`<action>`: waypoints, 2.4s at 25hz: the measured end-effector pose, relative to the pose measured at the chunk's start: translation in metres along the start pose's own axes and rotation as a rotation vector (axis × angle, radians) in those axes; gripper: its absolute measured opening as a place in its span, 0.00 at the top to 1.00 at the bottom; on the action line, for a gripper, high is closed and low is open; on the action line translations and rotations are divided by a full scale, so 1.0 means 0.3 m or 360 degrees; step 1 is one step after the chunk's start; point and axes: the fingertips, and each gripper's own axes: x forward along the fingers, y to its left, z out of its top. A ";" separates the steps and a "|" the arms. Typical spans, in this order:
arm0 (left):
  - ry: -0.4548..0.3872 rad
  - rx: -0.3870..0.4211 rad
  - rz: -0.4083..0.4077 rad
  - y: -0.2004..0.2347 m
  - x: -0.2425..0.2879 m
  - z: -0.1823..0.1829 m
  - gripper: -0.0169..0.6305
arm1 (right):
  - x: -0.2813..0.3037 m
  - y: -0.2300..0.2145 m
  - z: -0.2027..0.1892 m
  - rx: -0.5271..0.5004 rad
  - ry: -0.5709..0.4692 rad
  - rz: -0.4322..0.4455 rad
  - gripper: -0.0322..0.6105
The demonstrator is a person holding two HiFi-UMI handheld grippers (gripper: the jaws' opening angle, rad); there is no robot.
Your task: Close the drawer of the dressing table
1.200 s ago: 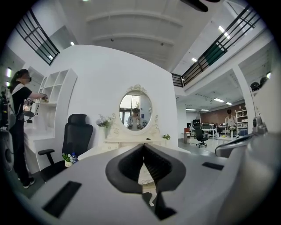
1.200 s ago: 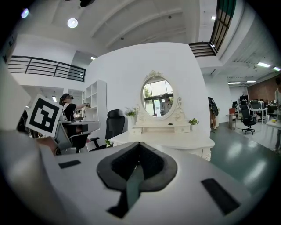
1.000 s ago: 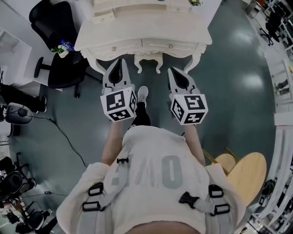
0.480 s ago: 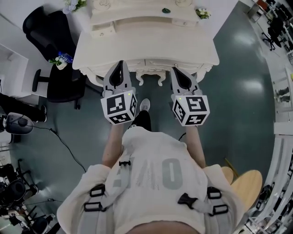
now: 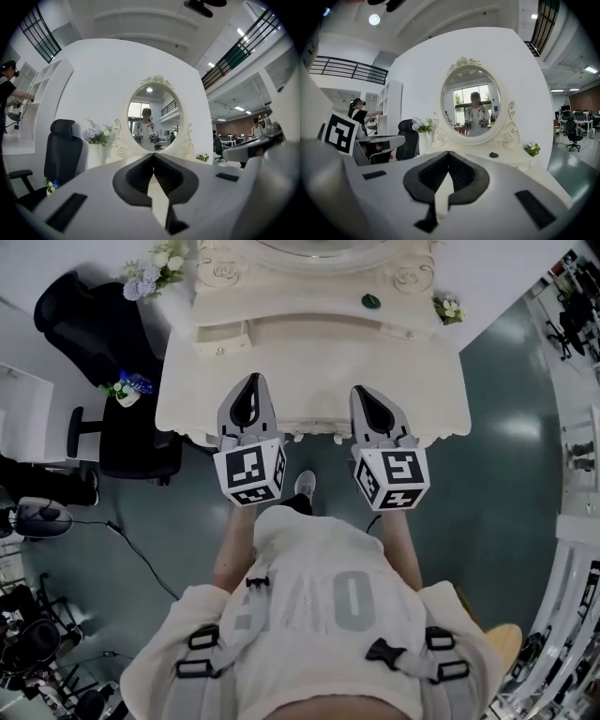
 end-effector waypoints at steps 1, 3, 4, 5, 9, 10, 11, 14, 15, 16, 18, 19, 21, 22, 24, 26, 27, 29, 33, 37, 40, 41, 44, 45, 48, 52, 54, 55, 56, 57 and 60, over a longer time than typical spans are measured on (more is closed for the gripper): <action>-0.0007 -0.0009 0.0002 0.024 0.034 0.001 0.95 | 0.047 -0.004 0.005 0.0007 0.0010 0.0004 0.94; -0.0017 -0.0028 0.0013 0.071 0.098 0.004 0.95 | 0.135 -0.005 0.018 0.0003 0.0033 0.0027 0.94; -0.0016 -0.0025 0.0019 0.092 0.125 0.006 0.95 | 0.173 -0.004 0.023 -0.0008 0.0044 0.0038 0.94; -0.0013 -0.0014 0.0026 0.111 0.147 0.006 0.95 | 0.204 -0.002 0.028 -0.0019 0.0052 0.0044 0.94; 0.0005 -0.0005 0.0064 0.165 0.211 -0.008 0.95 | 0.285 -0.020 0.027 -0.0014 0.0075 0.0031 0.94; 0.0010 -0.0011 0.0070 0.170 0.224 -0.012 0.95 | 0.300 -0.030 0.027 -0.0008 0.0077 0.0026 0.94; 0.0015 -0.0011 0.0073 0.171 0.235 -0.015 0.95 | 0.313 -0.039 0.028 -0.0002 0.0077 0.0022 0.94; 0.0019 -0.0002 0.0084 0.168 0.257 -0.024 0.95 | 0.342 -0.059 0.036 0.0013 0.0060 0.0022 0.94; 0.0015 -0.0001 0.0093 0.166 0.262 -0.027 0.95 | 0.349 -0.063 0.038 0.0010 0.0052 0.0028 0.94; 0.0010 0.0002 0.0105 0.166 0.267 -0.031 0.95 | 0.359 -0.067 0.037 0.0003 0.0048 0.0038 0.94; 0.0003 0.0009 0.0133 0.168 0.281 -0.036 0.95 | 0.381 -0.072 0.037 -0.0017 0.0047 0.0067 0.94; -0.0001 0.0008 0.0148 0.168 0.283 -0.038 0.95 | 0.388 -0.071 0.037 -0.0029 0.0050 0.0084 0.94; -0.0003 0.0000 0.0178 0.175 0.285 -0.047 0.94 | 0.394 -0.066 0.037 -0.0053 0.0052 0.0118 0.94; -0.0002 -0.0001 0.0195 0.181 0.289 -0.050 0.94 | 0.397 -0.063 0.041 -0.0062 0.0048 0.0131 0.94; -0.0001 0.0001 0.0227 0.191 0.295 -0.047 0.94 | 0.401 -0.062 0.048 -0.0062 0.0041 0.0157 0.94; 0.0000 0.0001 0.0251 0.195 0.292 -0.043 0.94 | 0.402 -0.063 0.043 -0.0056 0.0048 0.0184 0.94; 0.0006 0.0000 0.0258 0.198 0.292 -0.044 0.94 | 0.405 -0.061 0.040 -0.0055 0.0053 0.0196 0.94; 0.0029 -0.0002 0.0258 0.208 0.295 -0.050 0.94 | 0.412 -0.054 0.037 -0.0052 0.0057 0.0215 0.94; 0.0035 -0.0010 0.0285 0.243 0.293 -0.054 0.93 | 0.422 -0.034 0.023 -0.0044 0.0071 0.0242 0.94; 0.0042 -0.0027 0.0315 0.286 0.291 -0.058 0.81 | 0.436 -0.012 0.004 -0.0040 0.0097 0.0288 0.94; 0.0041 -0.0083 0.0330 0.333 0.300 -0.071 0.73 | 0.451 0.012 -0.002 -0.0050 0.0105 0.0324 0.94; 0.0050 -0.0105 0.0331 0.352 0.308 -0.082 0.70 | 0.456 0.020 -0.004 -0.0051 0.0111 0.0334 0.94; 0.0149 -0.0133 0.0328 0.414 0.346 -0.153 0.63 | 0.466 0.042 -0.022 -0.0050 0.0141 0.0359 0.94; 0.0195 -0.0142 0.0325 0.436 0.361 -0.187 0.60 | 0.468 0.048 -0.029 -0.0053 0.0154 0.0365 0.94; 0.0325 -0.0162 0.0353 0.507 0.400 -0.304 0.57 | 0.474 0.057 -0.050 -0.0060 0.0193 0.0376 0.94; 0.0493 -0.0160 0.0426 0.603 0.441 -0.458 0.57 | 0.489 0.058 -0.076 -0.0071 0.0243 0.0374 0.94; 0.0590 -0.0164 0.0441 0.638 0.461 -0.535 0.57 | 0.499 0.056 -0.088 -0.0079 0.0270 0.0371 0.94; 0.0636 -0.0162 0.0447 0.651 0.468 -0.573 0.57 | 0.501 0.054 -0.097 -0.0079 0.0283 0.0369 0.94; 0.0680 -0.0153 0.0450 0.661 0.475 -0.608 0.57 | 0.502 0.052 -0.106 -0.0077 0.0297 0.0367 0.94; 0.0722 -0.0141 0.0448 0.668 0.481 -0.641 0.57 | 0.502 0.049 -0.117 -0.0074 0.0310 0.0365 0.94; 0.0823 -0.0105 0.0433 0.681 0.500 -0.725 0.57 | 0.498 0.044 -0.146 -0.0066 0.0345 0.0357 0.94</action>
